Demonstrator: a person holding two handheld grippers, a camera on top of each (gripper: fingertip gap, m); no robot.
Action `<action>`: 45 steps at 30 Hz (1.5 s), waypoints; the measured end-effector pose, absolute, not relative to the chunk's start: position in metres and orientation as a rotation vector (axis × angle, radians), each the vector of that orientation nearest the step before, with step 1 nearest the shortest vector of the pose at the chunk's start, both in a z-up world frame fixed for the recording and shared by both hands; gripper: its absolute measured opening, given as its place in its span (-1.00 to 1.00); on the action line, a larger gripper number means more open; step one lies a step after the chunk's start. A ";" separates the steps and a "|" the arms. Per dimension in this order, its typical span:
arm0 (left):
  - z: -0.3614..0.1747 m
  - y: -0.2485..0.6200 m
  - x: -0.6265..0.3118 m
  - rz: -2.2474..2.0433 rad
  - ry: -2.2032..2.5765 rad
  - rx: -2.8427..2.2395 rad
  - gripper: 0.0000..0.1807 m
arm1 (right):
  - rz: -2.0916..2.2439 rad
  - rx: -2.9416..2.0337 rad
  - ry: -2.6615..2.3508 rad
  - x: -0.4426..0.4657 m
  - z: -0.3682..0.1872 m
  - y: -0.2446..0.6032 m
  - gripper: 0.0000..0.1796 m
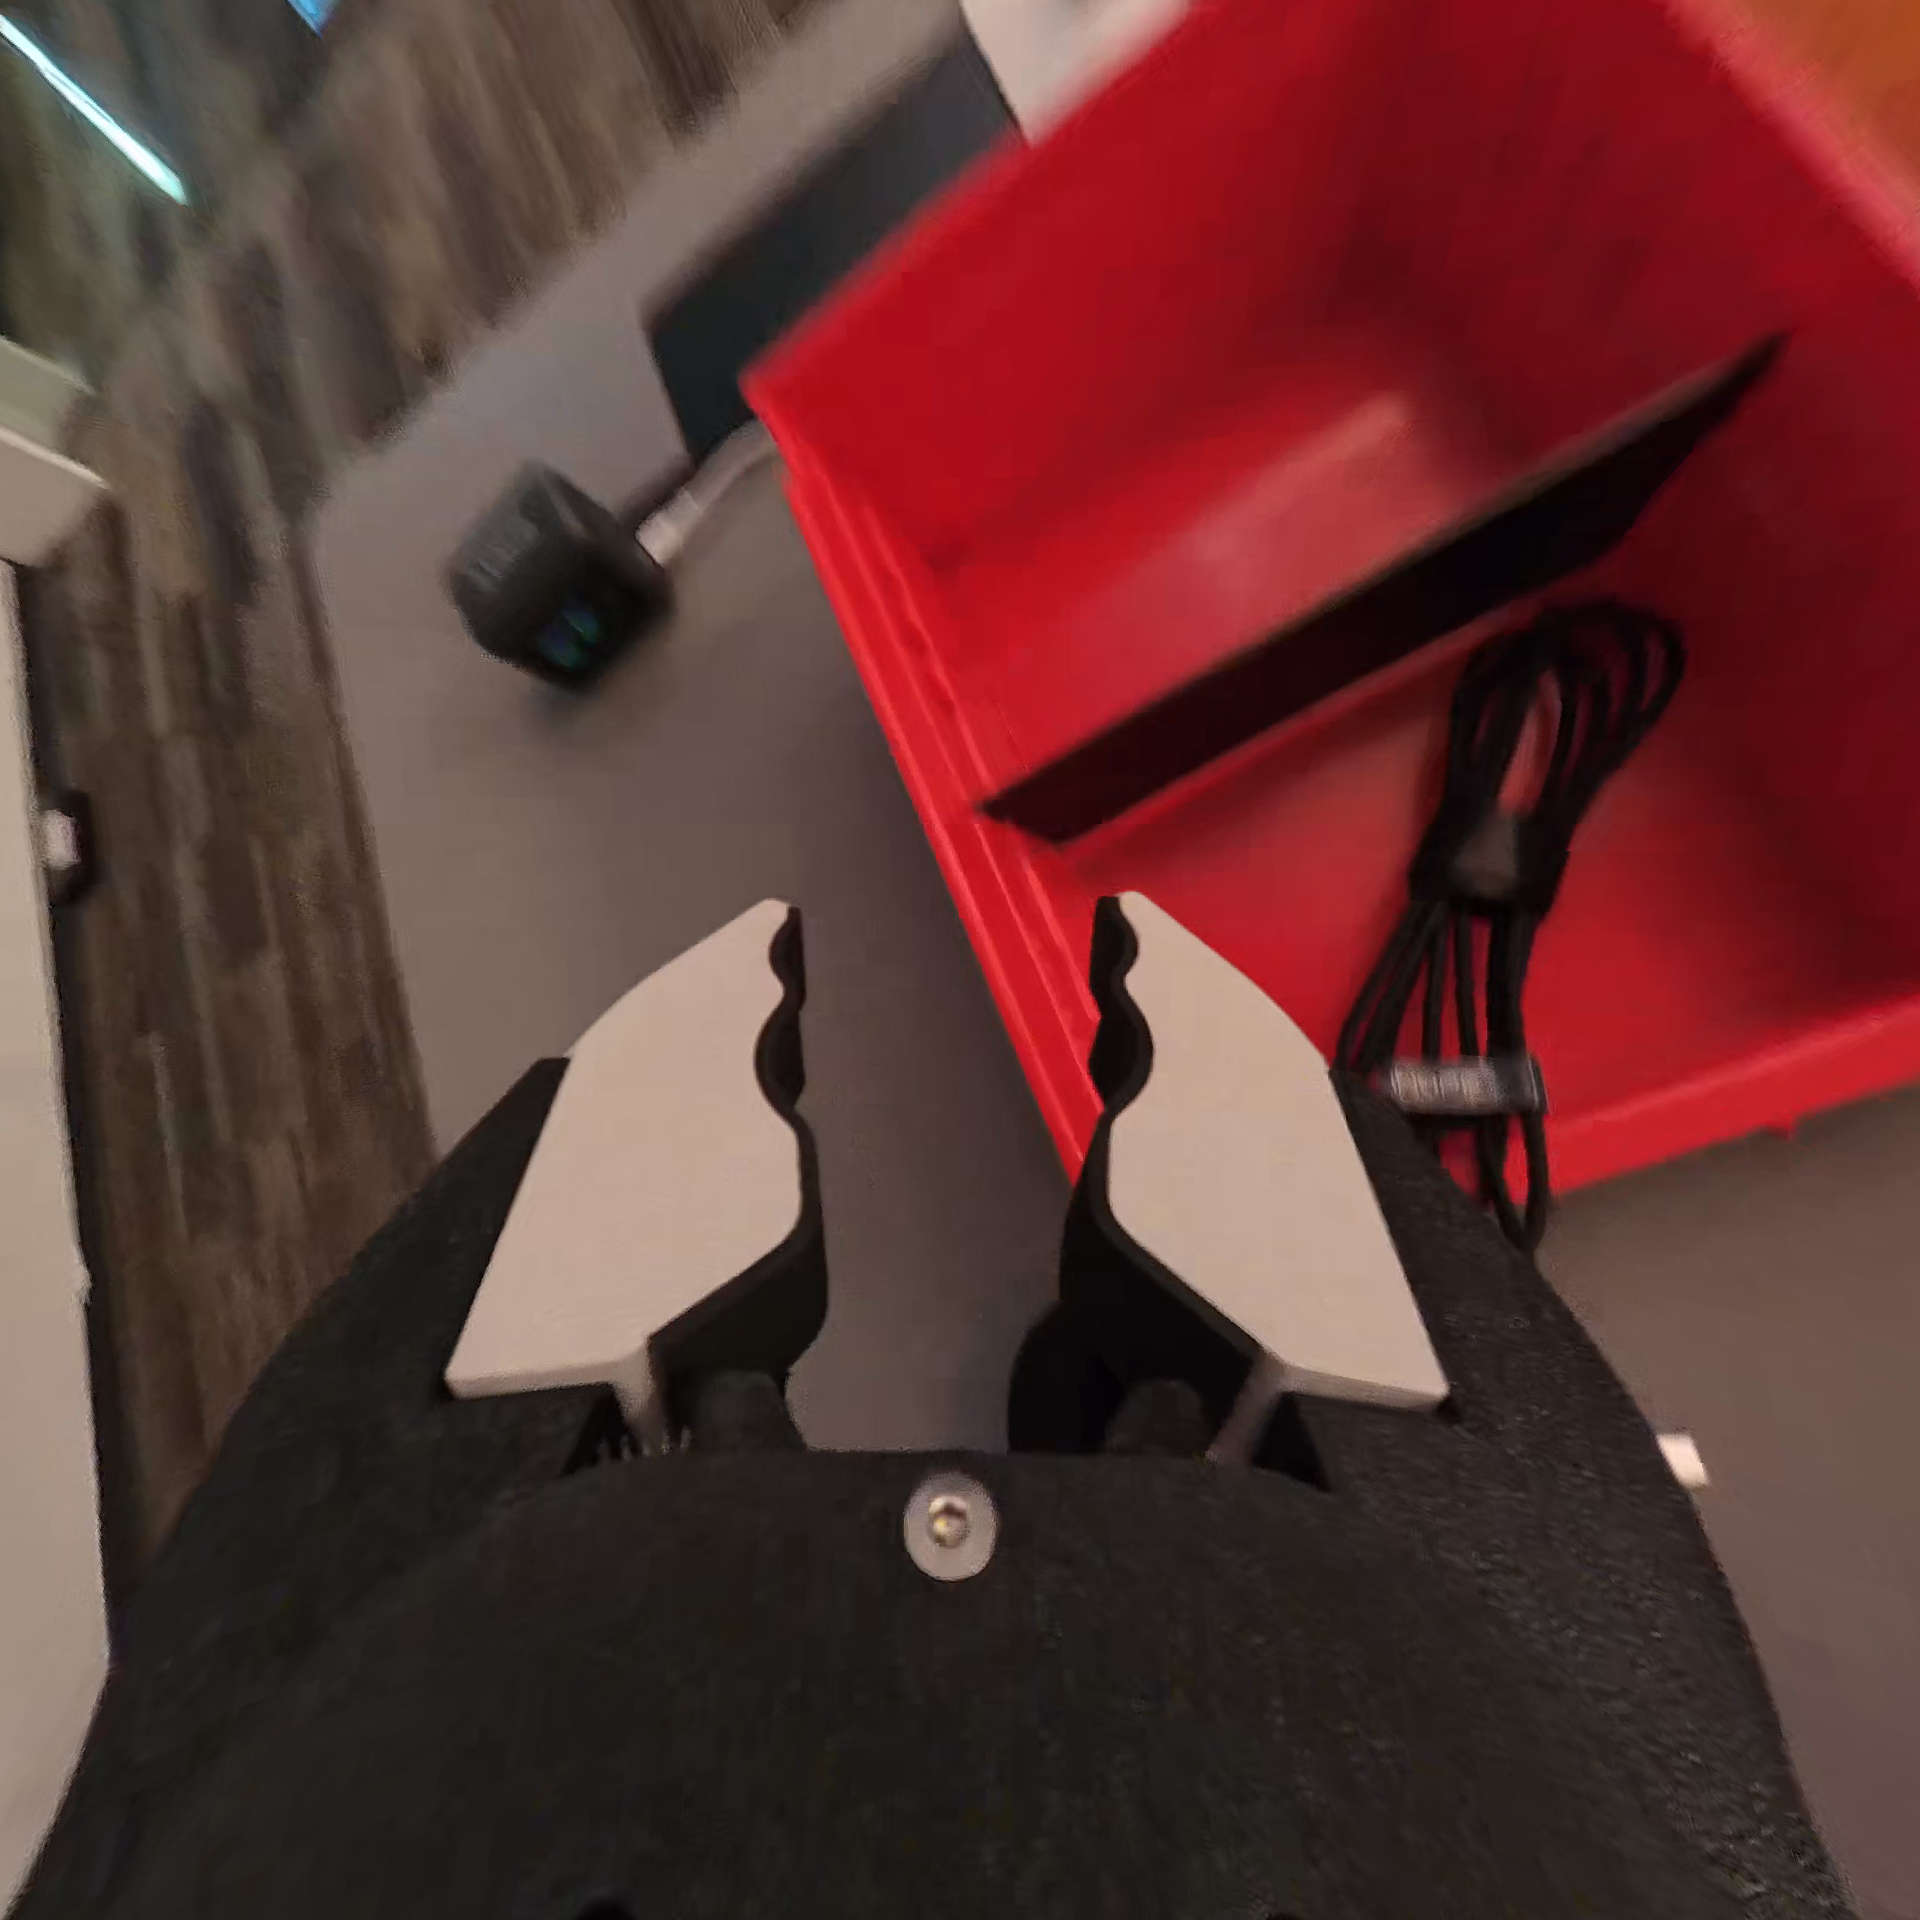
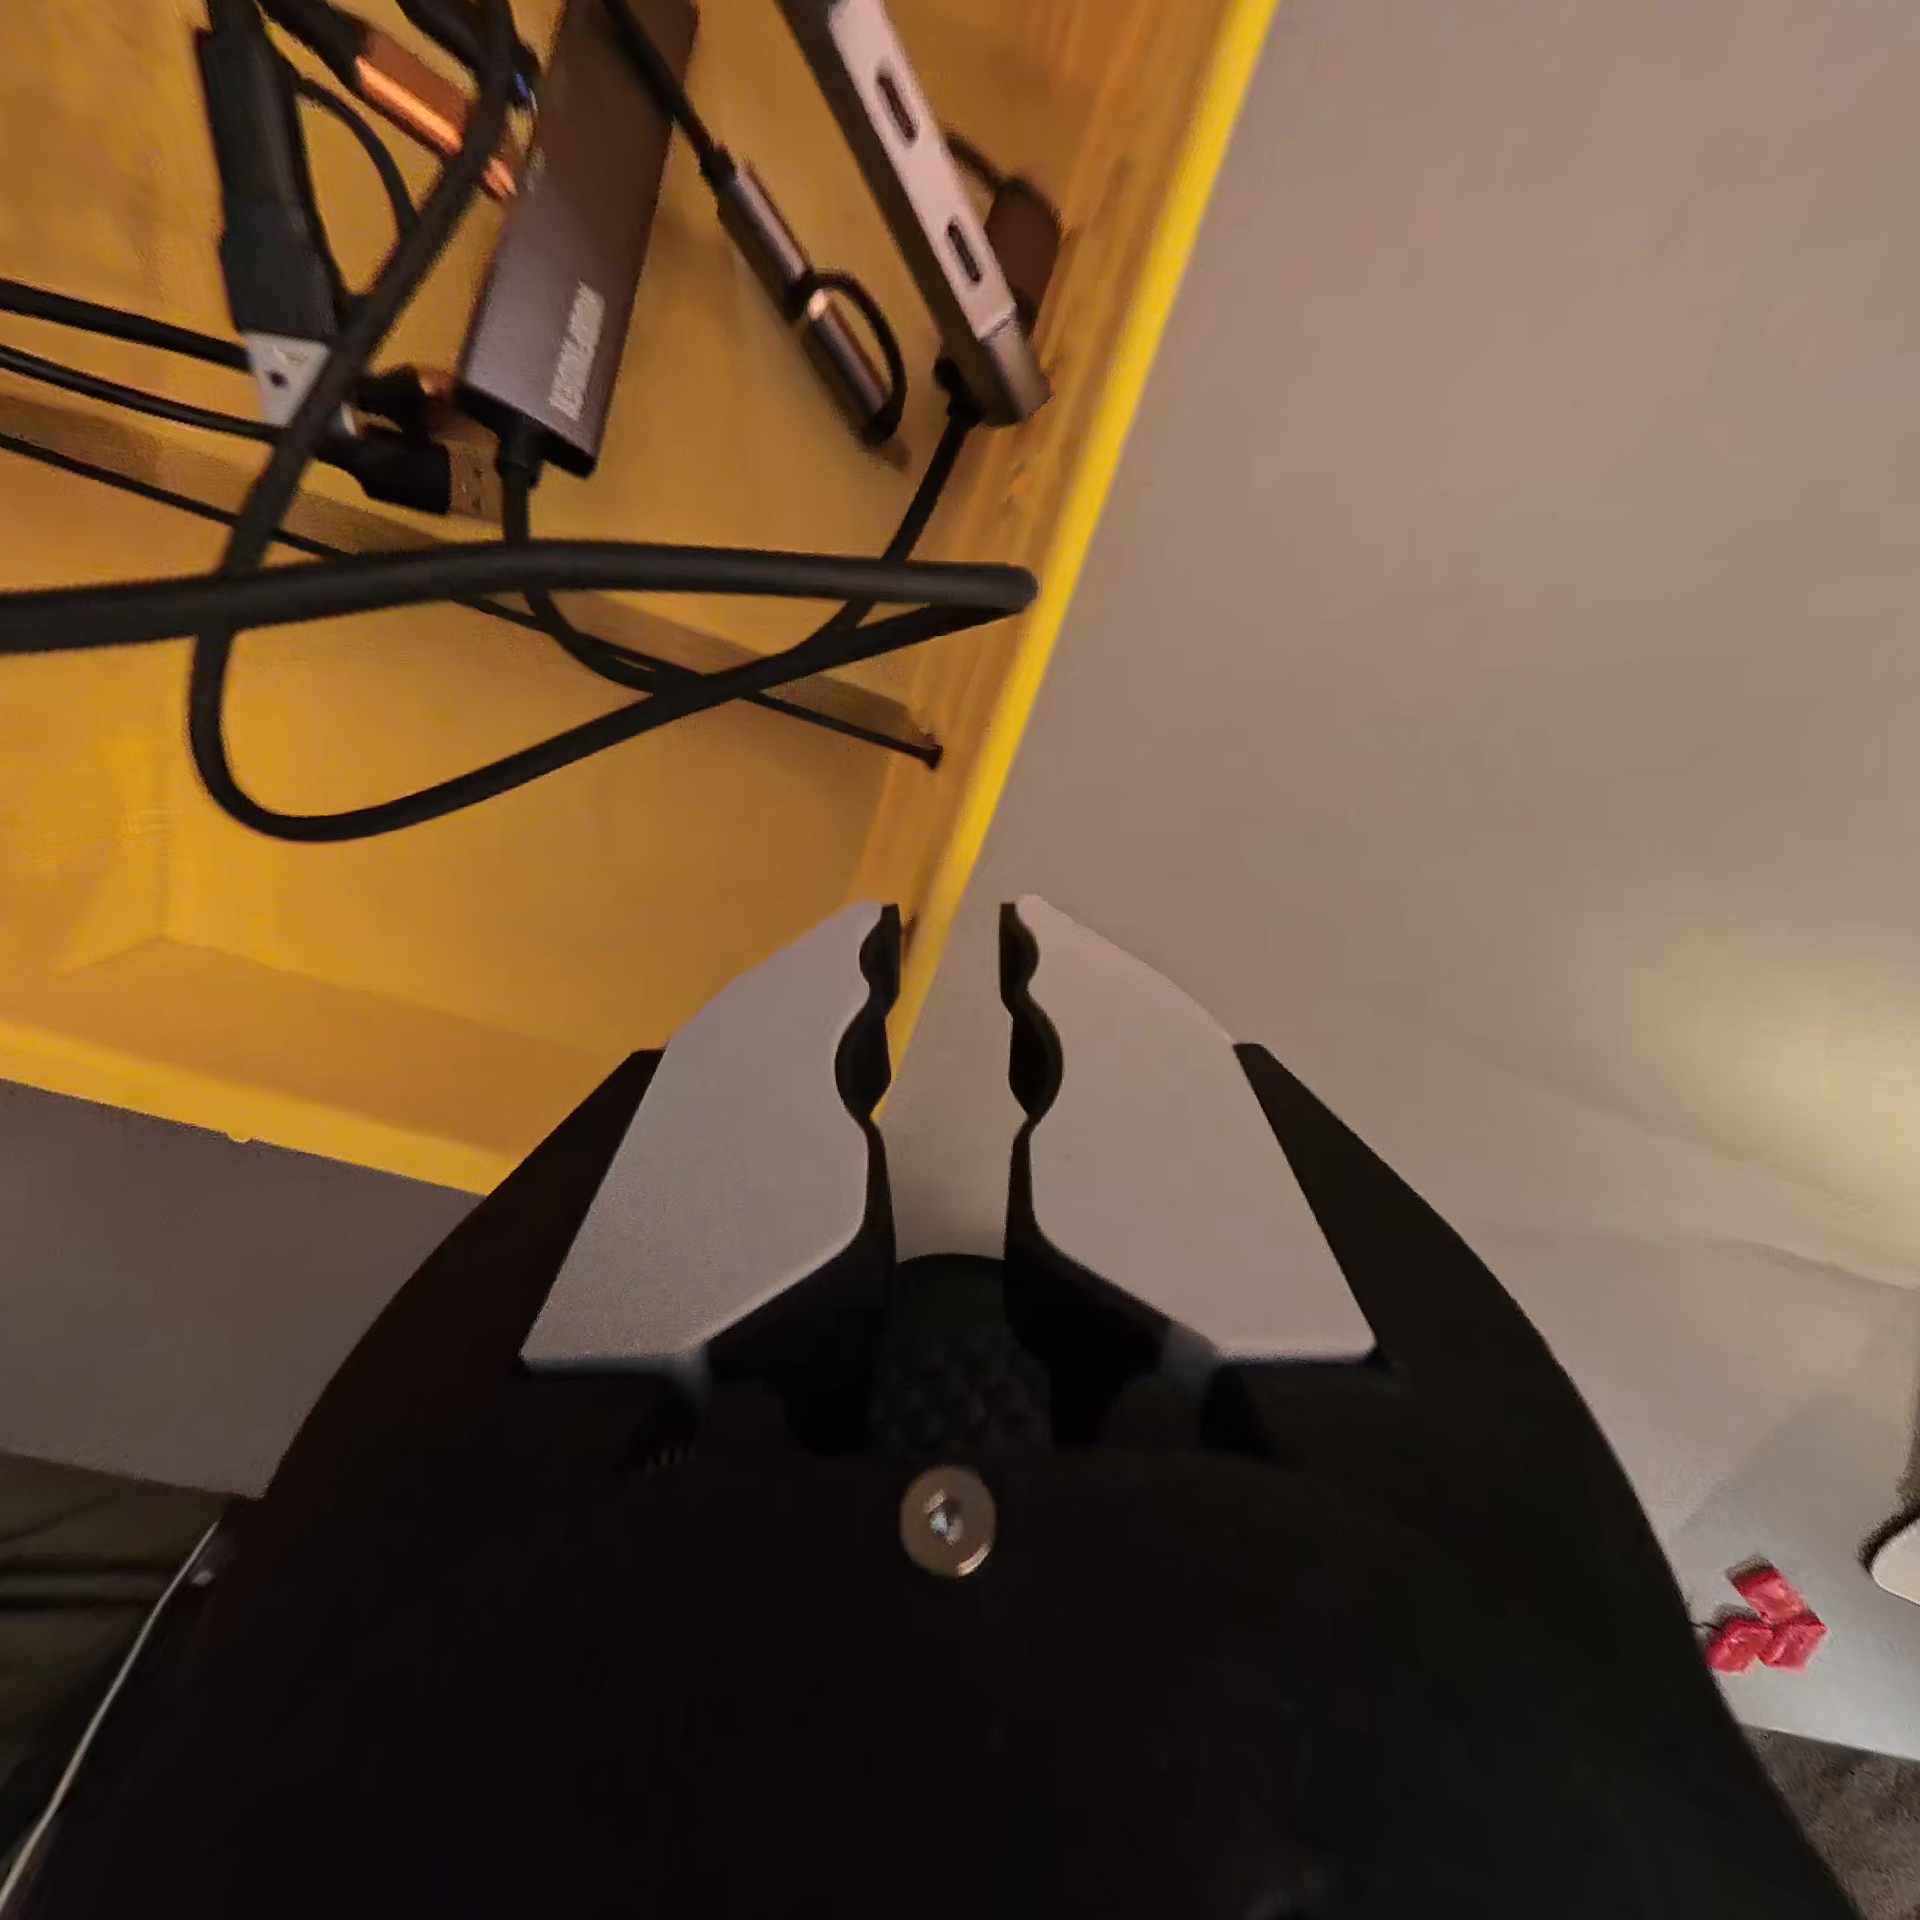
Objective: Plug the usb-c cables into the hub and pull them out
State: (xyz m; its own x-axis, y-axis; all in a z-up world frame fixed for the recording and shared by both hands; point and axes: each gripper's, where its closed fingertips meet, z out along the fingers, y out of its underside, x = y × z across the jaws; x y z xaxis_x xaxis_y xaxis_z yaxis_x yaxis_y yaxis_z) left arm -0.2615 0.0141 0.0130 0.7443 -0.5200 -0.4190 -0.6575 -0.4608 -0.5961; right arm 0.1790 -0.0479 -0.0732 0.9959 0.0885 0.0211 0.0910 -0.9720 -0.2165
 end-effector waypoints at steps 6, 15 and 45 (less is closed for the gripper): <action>0.134 0.048 -0.236 0.320 0.656 -1.670 -0.42 | -0.124 -2.467 -0.144 0.169 0.028 -0.047 -0.78; 0.143 0.074 -0.242 0.098 0.505 -1.582 -0.37 | 0.102 -1.576 -0.517 0.042 0.127 -0.068 -0.42; 0.141 0.070 -0.252 -0.096 0.576 -1.585 -0.37 | 0.258 -2.897 -0.238 -0.079 -0.073 -0.006 -0.71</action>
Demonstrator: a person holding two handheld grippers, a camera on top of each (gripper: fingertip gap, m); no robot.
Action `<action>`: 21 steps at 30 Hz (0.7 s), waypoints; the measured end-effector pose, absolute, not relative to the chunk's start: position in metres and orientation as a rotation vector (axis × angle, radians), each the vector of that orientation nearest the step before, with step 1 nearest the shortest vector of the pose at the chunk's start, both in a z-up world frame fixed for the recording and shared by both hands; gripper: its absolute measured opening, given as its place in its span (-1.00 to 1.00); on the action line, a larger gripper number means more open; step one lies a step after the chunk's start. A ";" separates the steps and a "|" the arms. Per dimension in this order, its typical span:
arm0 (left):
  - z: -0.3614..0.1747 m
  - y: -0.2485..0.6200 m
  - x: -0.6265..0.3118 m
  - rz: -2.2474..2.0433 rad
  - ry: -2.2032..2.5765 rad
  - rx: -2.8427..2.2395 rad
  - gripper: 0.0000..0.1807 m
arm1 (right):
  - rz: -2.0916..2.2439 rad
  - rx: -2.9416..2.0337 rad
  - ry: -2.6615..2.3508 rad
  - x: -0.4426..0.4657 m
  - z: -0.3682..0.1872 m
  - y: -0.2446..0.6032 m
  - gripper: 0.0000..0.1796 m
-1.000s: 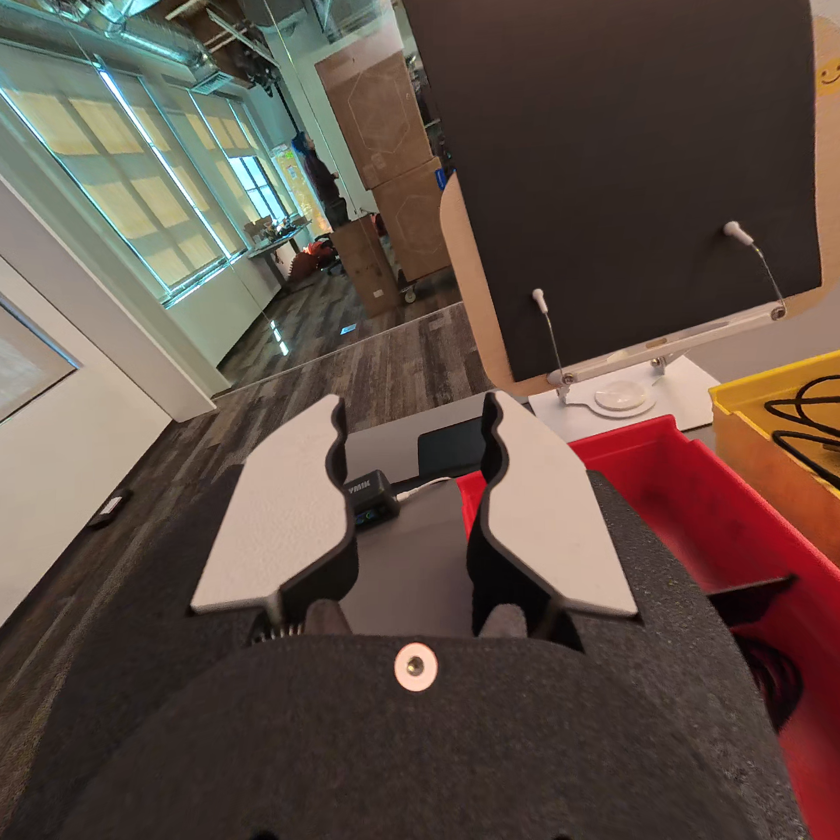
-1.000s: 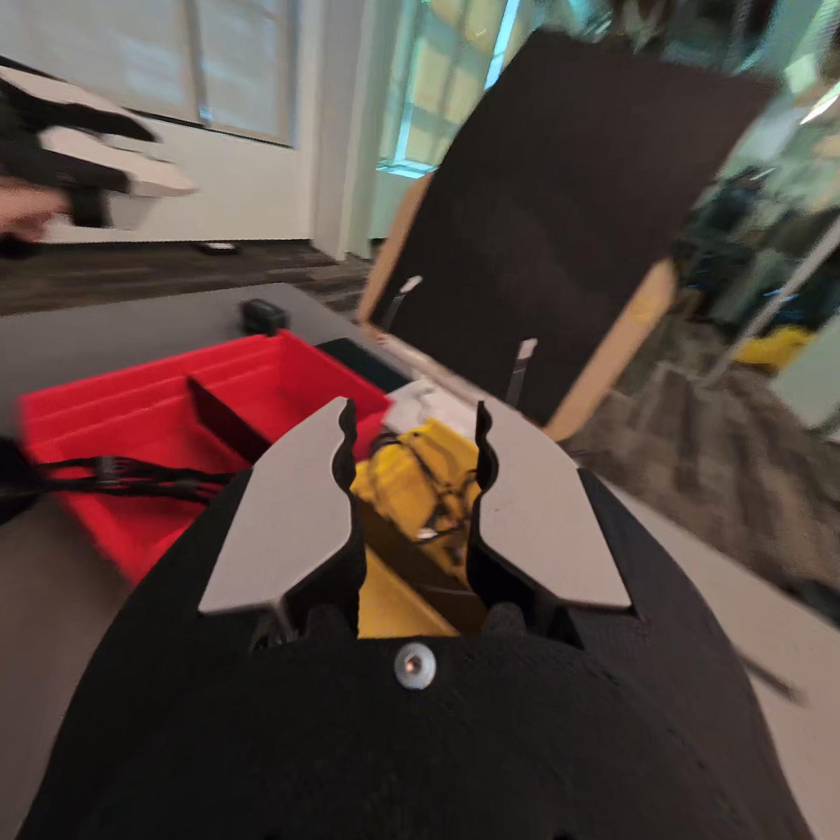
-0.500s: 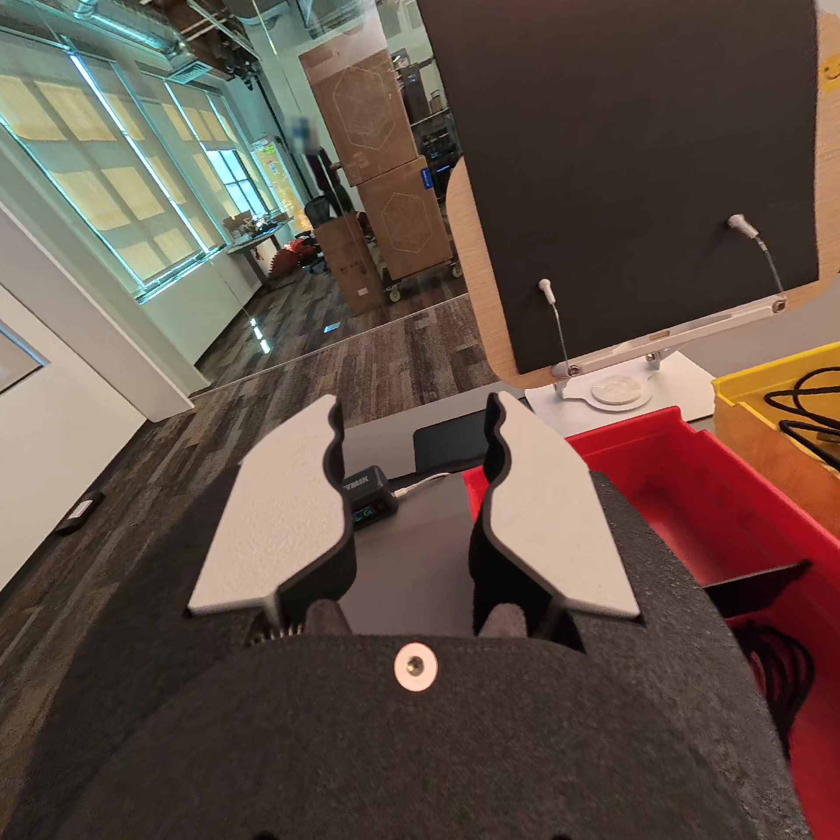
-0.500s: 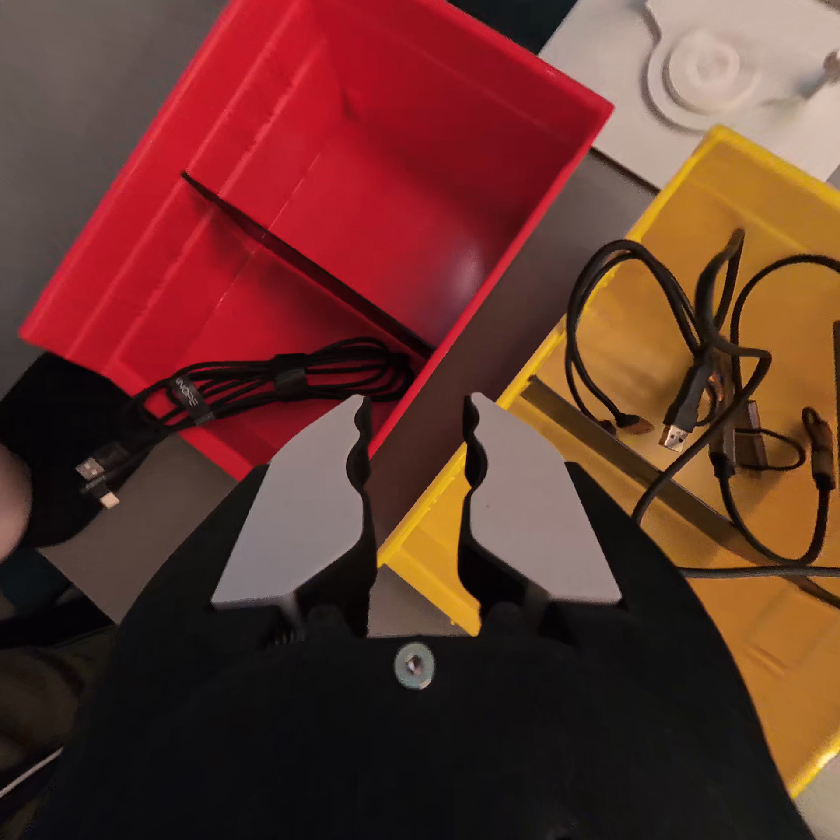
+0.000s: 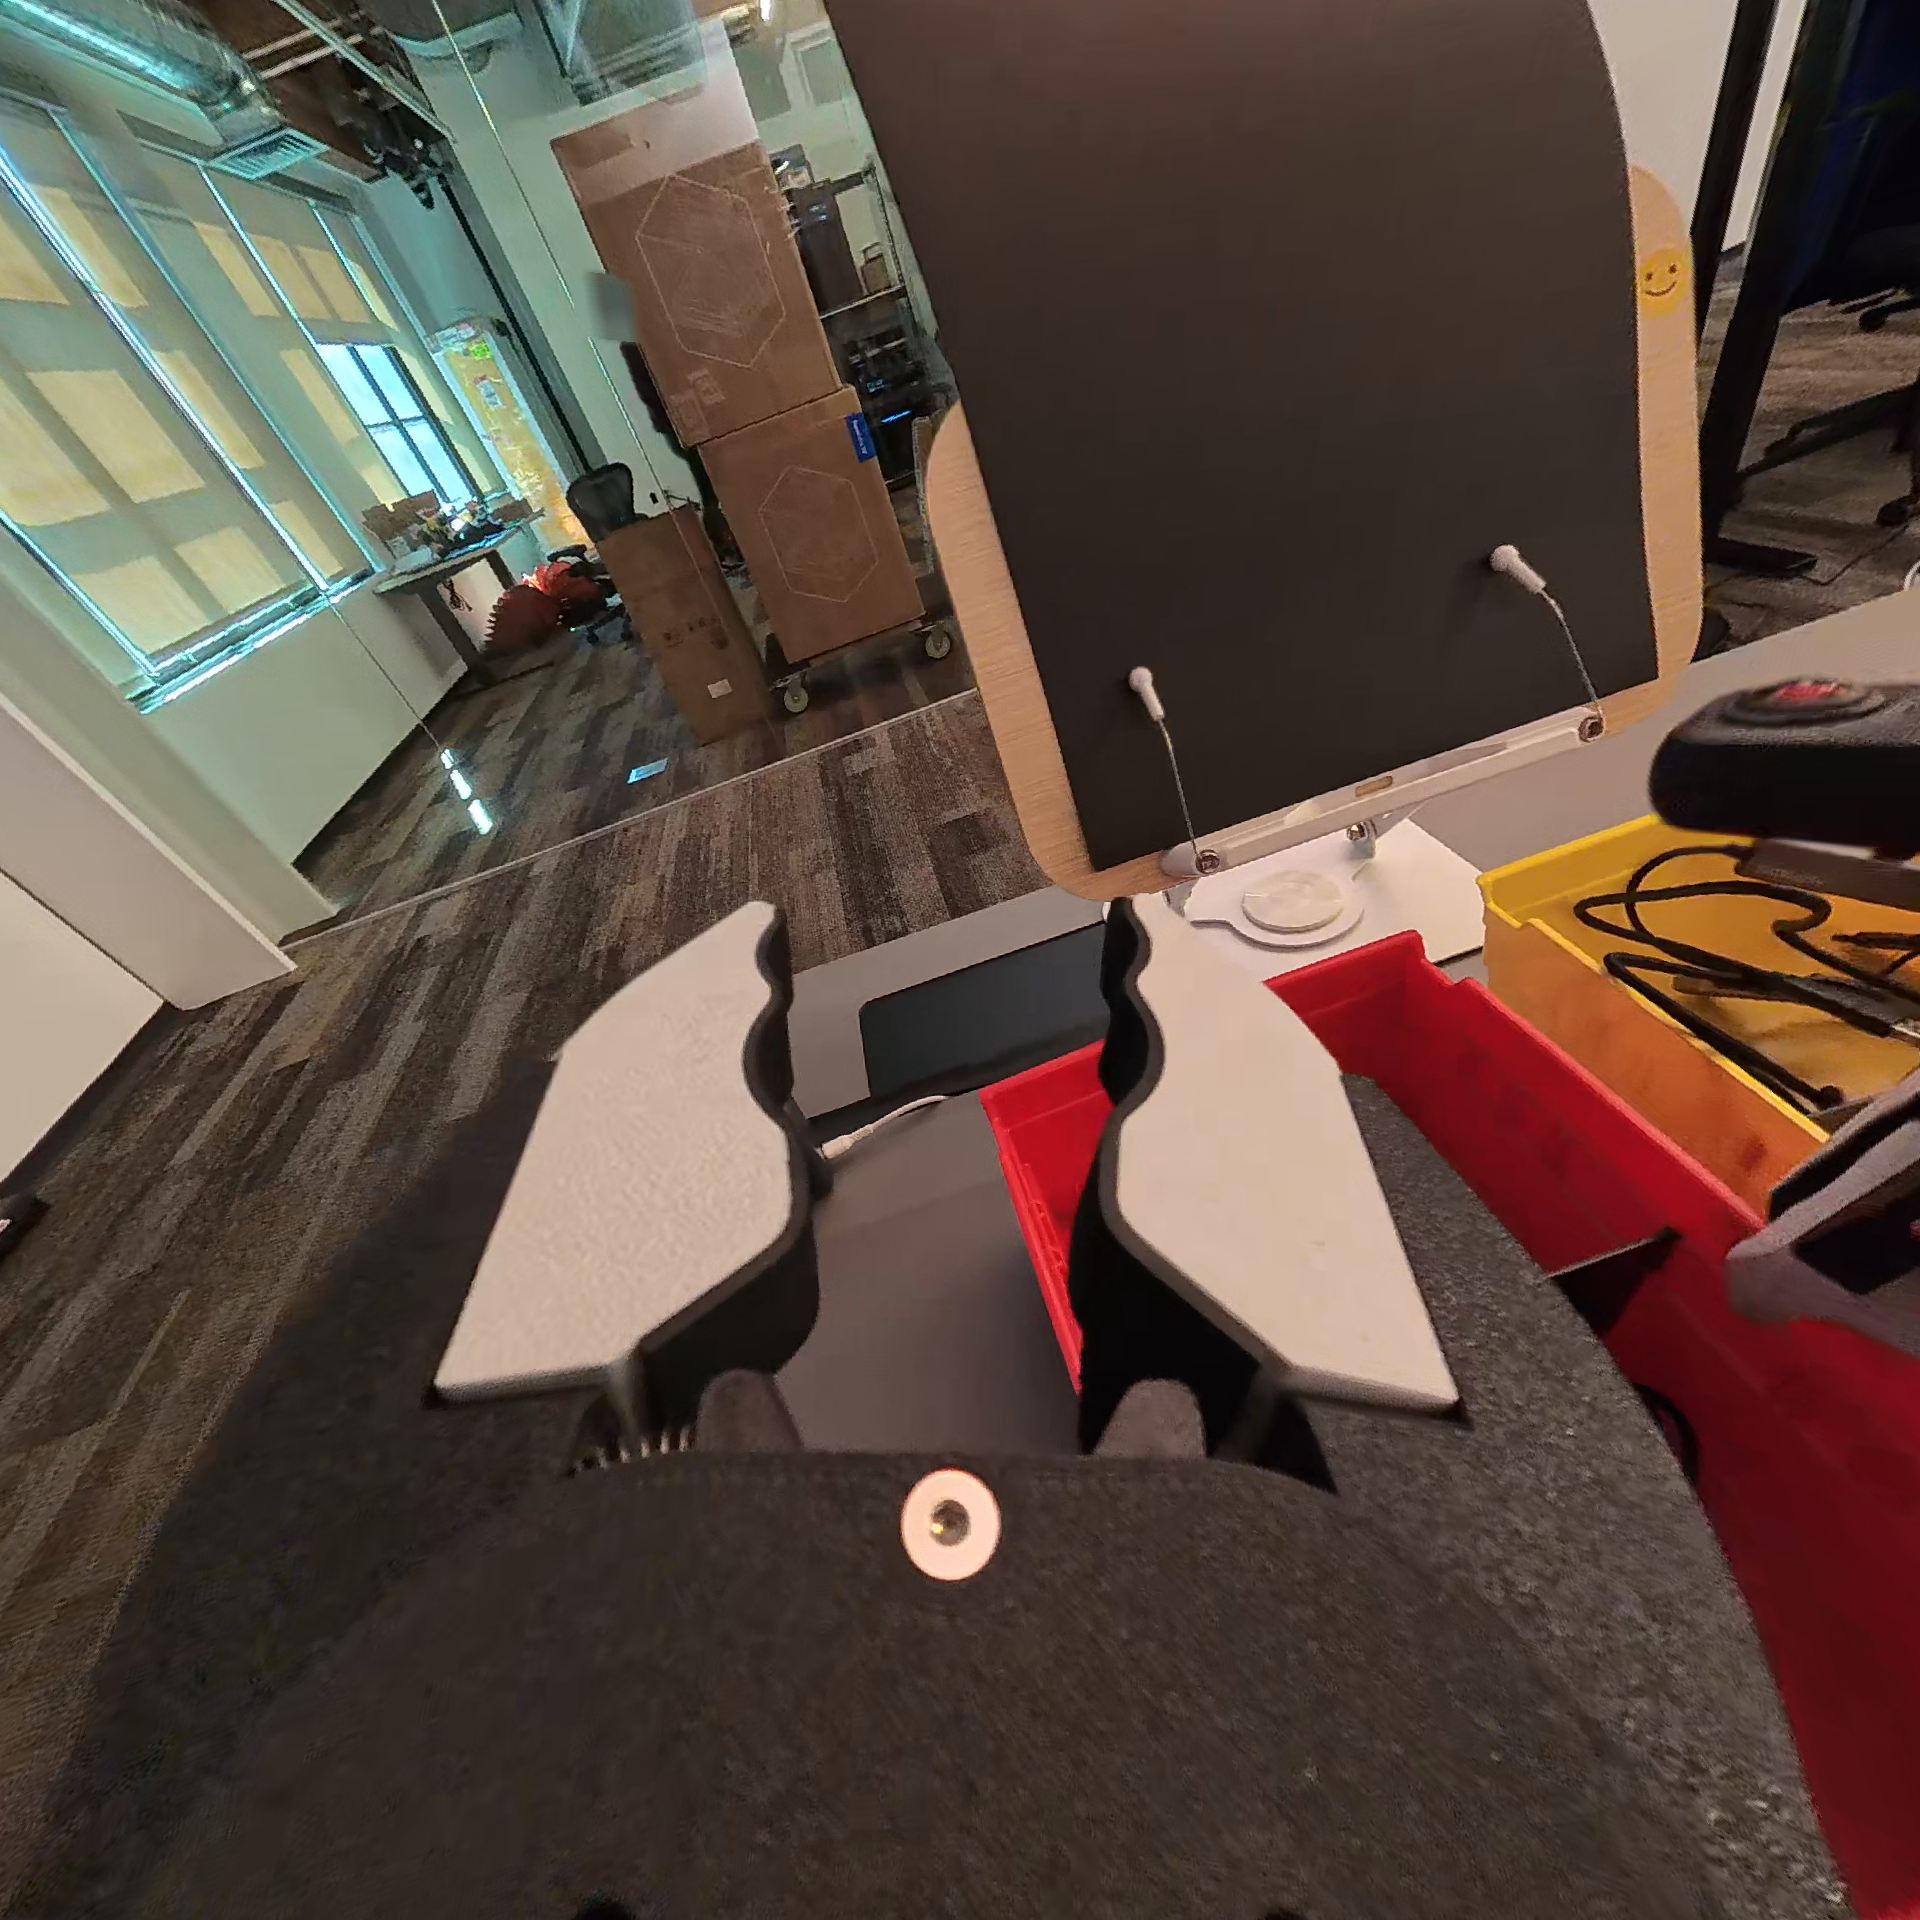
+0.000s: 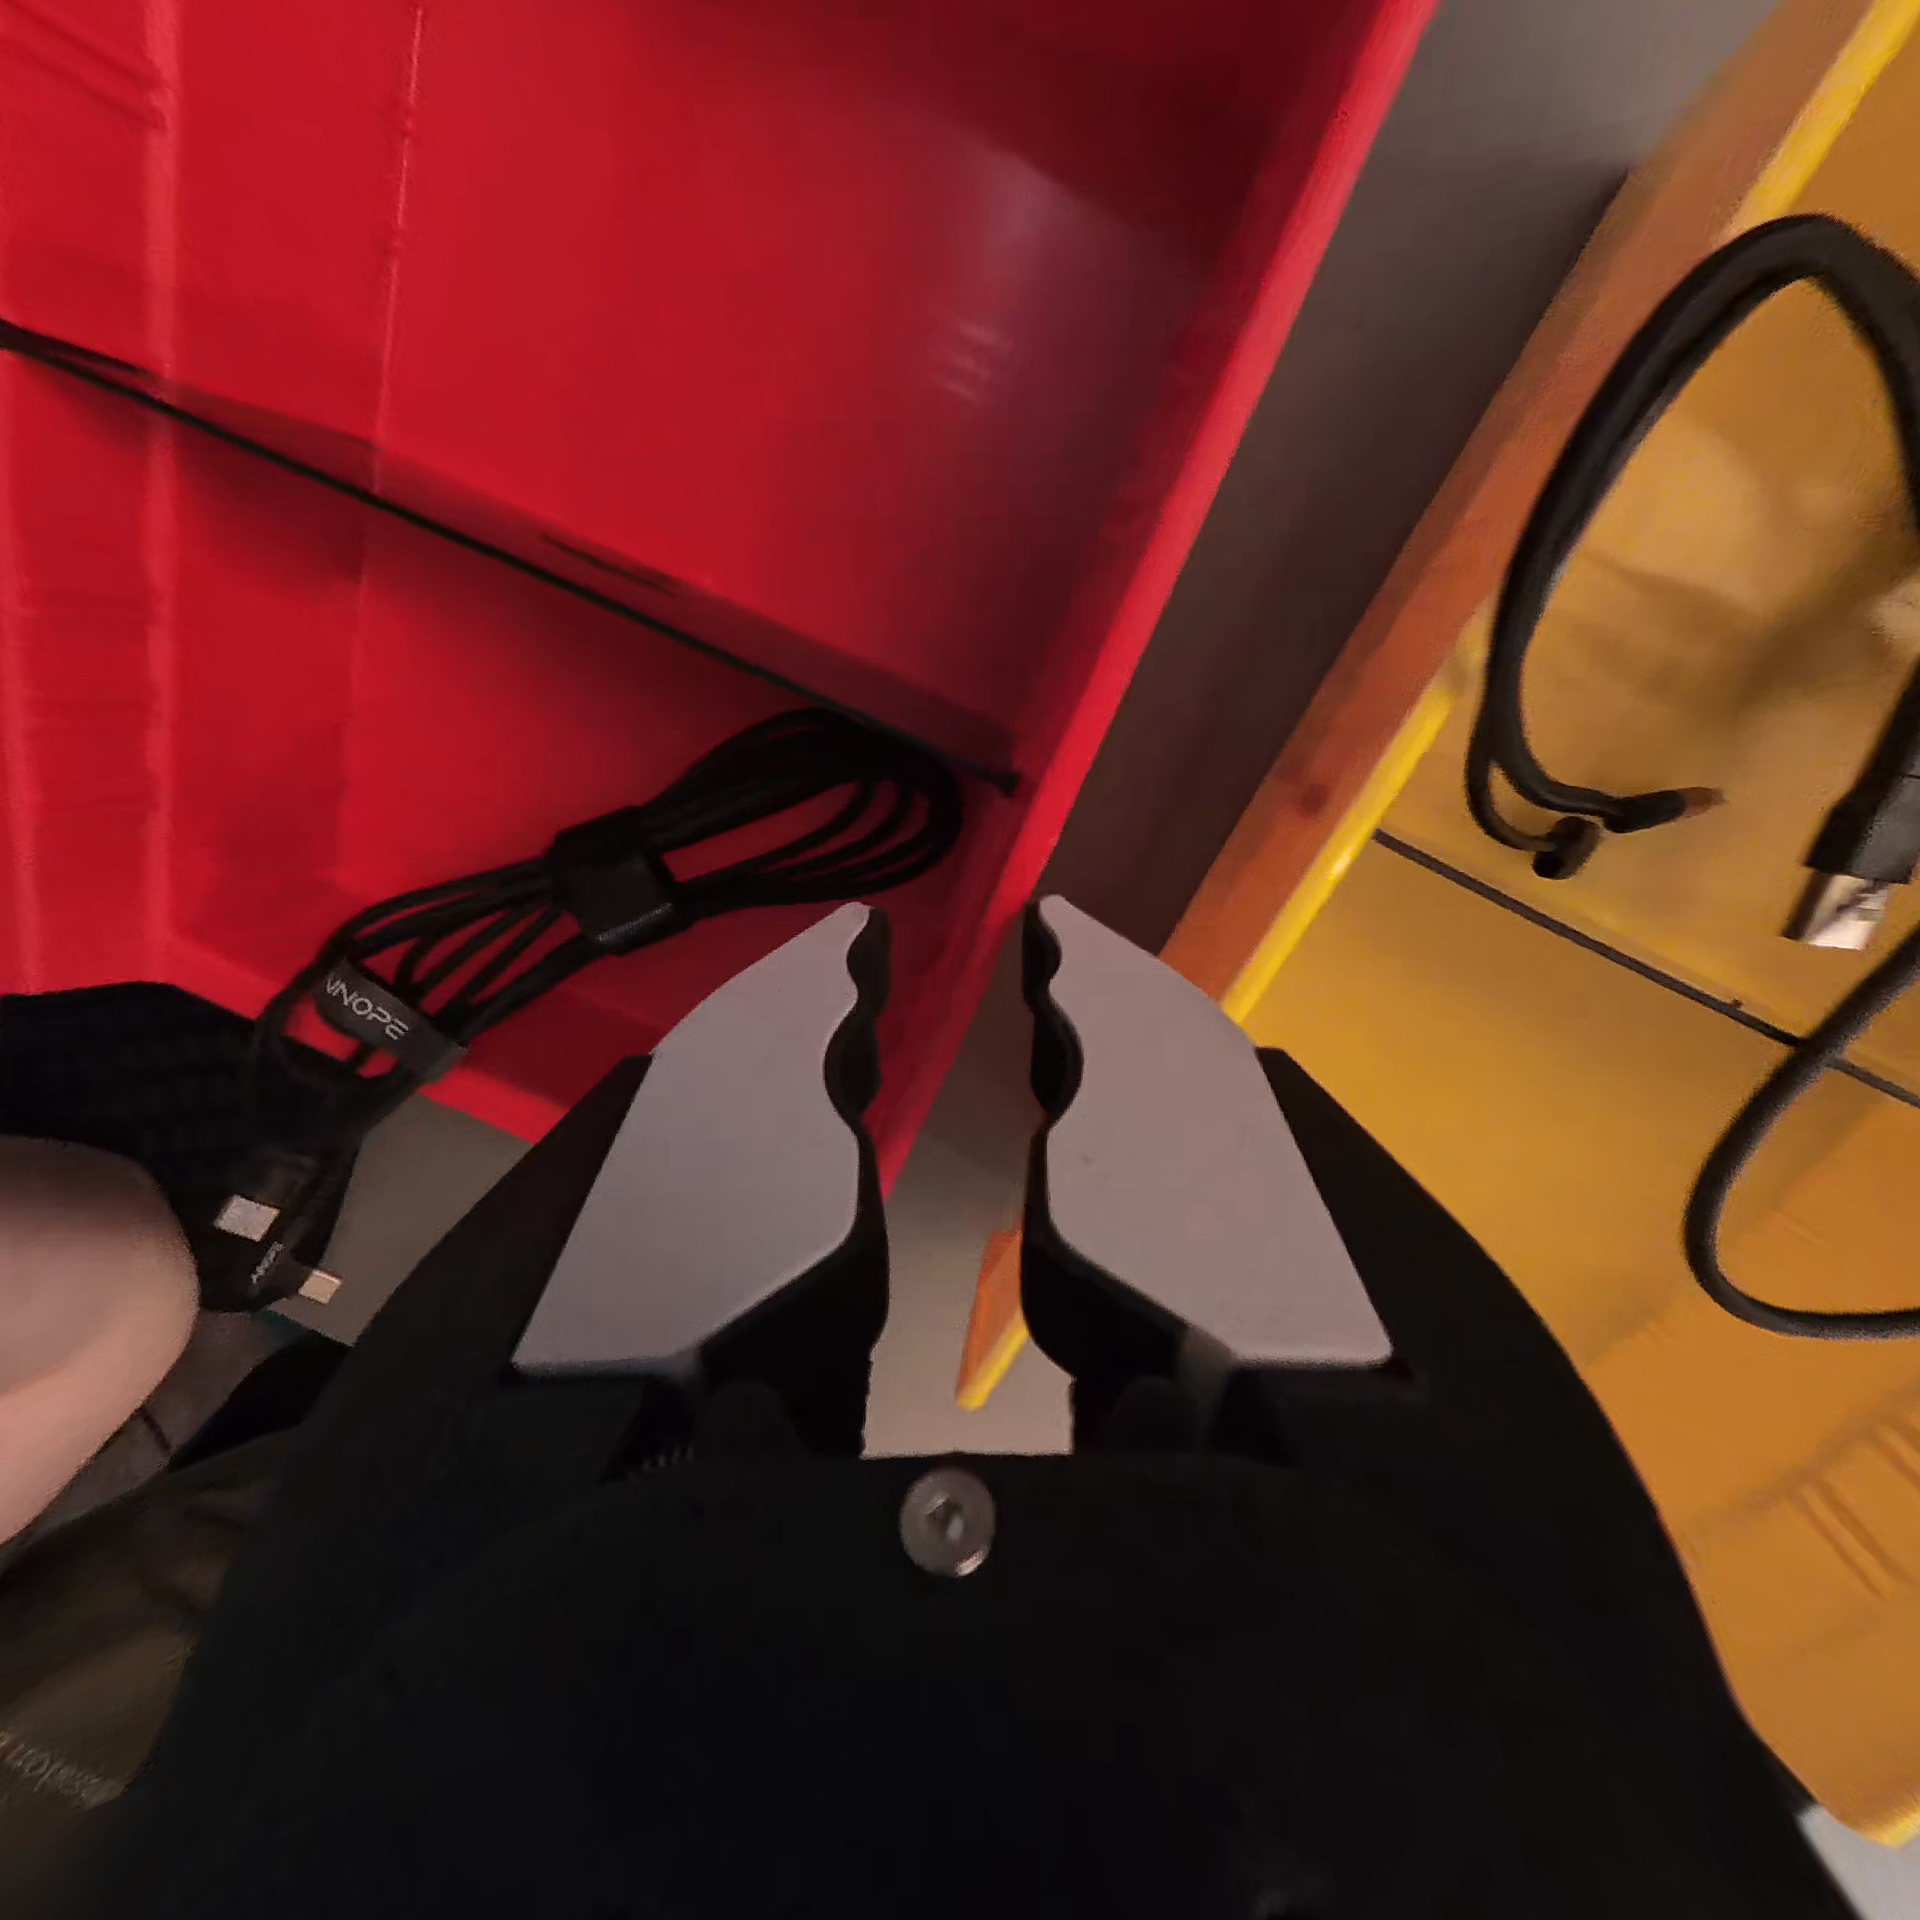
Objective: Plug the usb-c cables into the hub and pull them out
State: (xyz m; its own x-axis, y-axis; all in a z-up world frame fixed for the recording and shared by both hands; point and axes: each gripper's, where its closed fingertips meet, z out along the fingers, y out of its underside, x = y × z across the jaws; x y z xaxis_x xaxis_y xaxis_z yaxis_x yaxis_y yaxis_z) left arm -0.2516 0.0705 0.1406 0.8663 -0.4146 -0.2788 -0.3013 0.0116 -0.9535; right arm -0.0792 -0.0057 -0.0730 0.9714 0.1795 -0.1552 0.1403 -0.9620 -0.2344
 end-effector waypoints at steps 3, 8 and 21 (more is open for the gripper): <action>0.142 0.071 -0.254 -0.107 0.569 -1.587 -0.37 | 0.242 -2.909 -0.189 -0.082 -0.083 -0.005 -0.73; 0.146 0.067 -0.257 -0.106 0.564 -1.575 -0.37 | 0.238 -2.892 -0.108 -0.083 -0.087 0.001 -0.78; 0.150 0.054 -0.248 -0.094 0.613 -1.556 -0.39 | 0.158 -3.033 -0.004 -0.085 -0.117 0.001 -0.84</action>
